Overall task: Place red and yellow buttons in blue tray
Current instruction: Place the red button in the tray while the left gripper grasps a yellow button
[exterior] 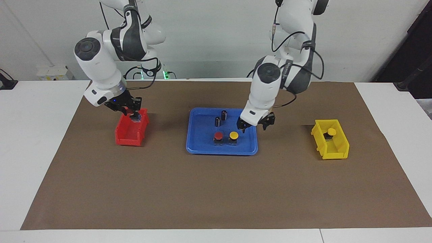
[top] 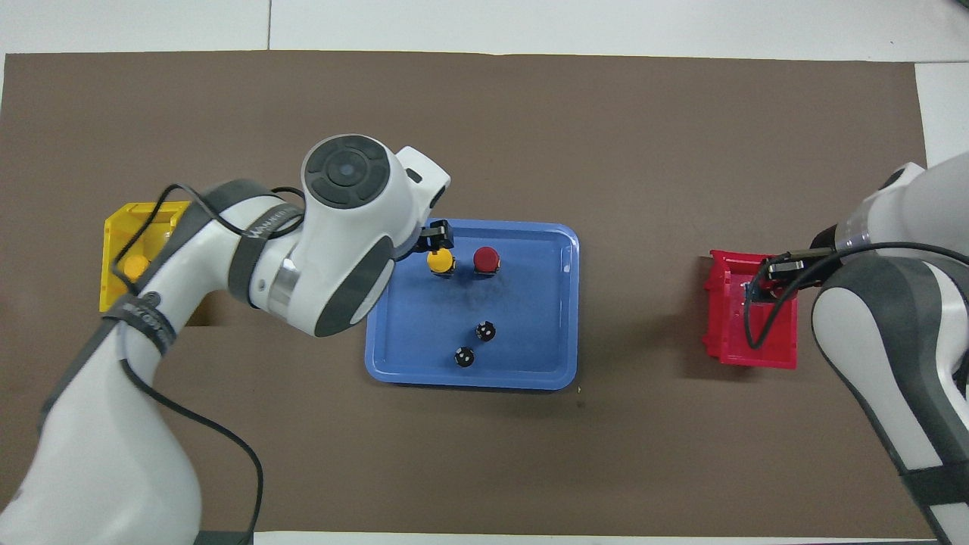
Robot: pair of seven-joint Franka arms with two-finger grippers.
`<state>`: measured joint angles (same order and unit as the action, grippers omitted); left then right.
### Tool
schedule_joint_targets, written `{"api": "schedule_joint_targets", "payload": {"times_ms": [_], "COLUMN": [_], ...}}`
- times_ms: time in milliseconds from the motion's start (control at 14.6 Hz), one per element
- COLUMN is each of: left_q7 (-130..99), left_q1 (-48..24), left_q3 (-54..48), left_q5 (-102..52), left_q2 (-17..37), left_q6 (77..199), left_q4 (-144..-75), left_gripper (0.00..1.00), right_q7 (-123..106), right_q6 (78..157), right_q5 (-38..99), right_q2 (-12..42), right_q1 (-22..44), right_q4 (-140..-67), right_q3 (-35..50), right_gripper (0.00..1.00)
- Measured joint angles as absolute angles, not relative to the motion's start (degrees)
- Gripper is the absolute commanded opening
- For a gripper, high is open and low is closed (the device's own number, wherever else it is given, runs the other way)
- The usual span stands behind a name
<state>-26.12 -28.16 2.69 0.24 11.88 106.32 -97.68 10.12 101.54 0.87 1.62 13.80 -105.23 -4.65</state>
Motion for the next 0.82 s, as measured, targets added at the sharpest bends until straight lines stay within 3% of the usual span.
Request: {"api": "schedule_joint_targets", "payload": {"times_ms": [205,479,685,822], "left_q7": [-13.87,0.08,7.94,9.44], "left_q1": [-17.74,-5.71,1.39,2.63], "left_q3": [3.14,3.33,3.34,3.29], "left_q5": [0.3,0.39,0.39,0.39], "left_q2": [6.1,3.86,2.98,2.9], "left_q6": [100.67,101.88,112.91,117.2], "left_q4": [-97.91,-101.1,-109.36,-113.22], "left_gripper": [1.0,0.98,0.8,0.77], "right_q7": [22.9,29.42,29.9,30.37], "right_q6": [107.04,118.0,122.41,123.09], "right_q5": [2.77,3.01,3.01,2.95], "right_q2": [5.92,13.65,19.56,21.18], "right_q1": [22.25,28.32,30.69,31.7], "right_q4": [-100.79,-100.76,-101.07,-101.2], "right_q3": [-3.9,-3.66,-3.66,-3.69], "right_gripper": [0.33,0.32,0.33,0.35]}}
